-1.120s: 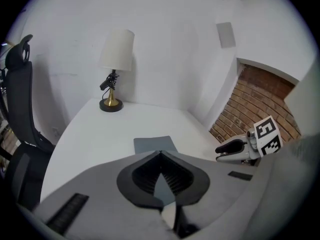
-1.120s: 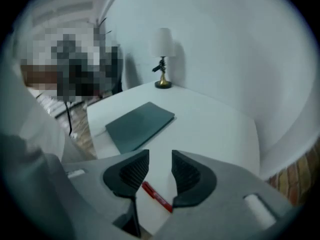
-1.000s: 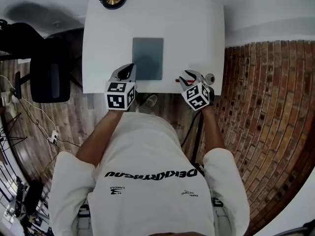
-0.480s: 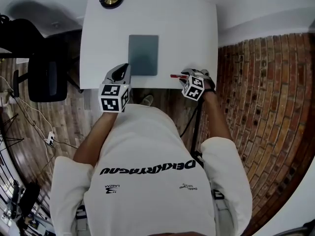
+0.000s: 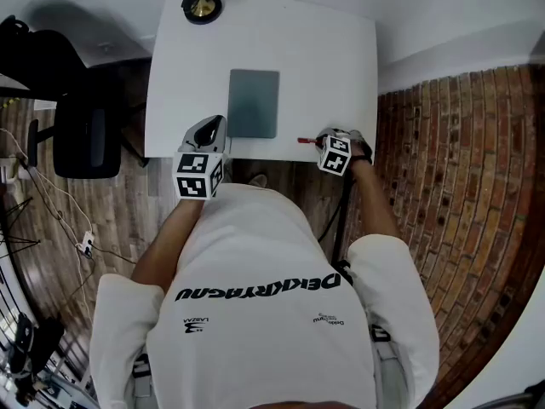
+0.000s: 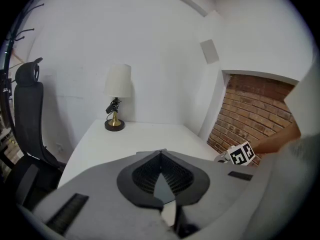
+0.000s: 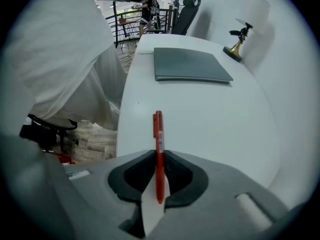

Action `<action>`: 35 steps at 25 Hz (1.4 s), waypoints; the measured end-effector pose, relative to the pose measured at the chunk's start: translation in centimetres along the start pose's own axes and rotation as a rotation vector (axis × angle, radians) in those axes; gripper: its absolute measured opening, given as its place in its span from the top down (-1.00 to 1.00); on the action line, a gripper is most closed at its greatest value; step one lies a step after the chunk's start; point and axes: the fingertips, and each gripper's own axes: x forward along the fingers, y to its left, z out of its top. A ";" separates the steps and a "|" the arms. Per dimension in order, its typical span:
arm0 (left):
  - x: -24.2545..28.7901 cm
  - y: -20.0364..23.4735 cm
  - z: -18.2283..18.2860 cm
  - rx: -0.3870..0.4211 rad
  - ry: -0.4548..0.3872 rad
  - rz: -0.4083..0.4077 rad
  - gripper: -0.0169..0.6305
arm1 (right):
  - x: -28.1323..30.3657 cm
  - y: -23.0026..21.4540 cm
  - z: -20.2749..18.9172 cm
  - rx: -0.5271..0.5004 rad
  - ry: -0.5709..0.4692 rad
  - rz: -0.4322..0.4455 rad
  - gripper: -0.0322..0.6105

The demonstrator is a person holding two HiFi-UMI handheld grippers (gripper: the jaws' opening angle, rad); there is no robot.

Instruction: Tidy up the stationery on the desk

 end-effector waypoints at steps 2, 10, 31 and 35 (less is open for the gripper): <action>0.0 0.2 0.0 0.004 -0.013 -0.005 0.95 | -0.1 0.0 0.1 0.018 -0.007 0.002 0.74; -0.6 -0.5 0.2 0.076 -0.108 -0.088 0.95 | -3.0 -1.6 1.8 0.260 -0.129 -0.029 0.74; -2.6 1.1 1.0 0.200 -0.285 -0.052 0.95 | -2.2 -10.0 9.8 1.360 -0.499 0.085 0.74; -2.6 1.6 1.2 0.191 -0.279 -0.046 0.95 | -1.5 -11.1 10.9 1.407 -0.490 0.114 0.74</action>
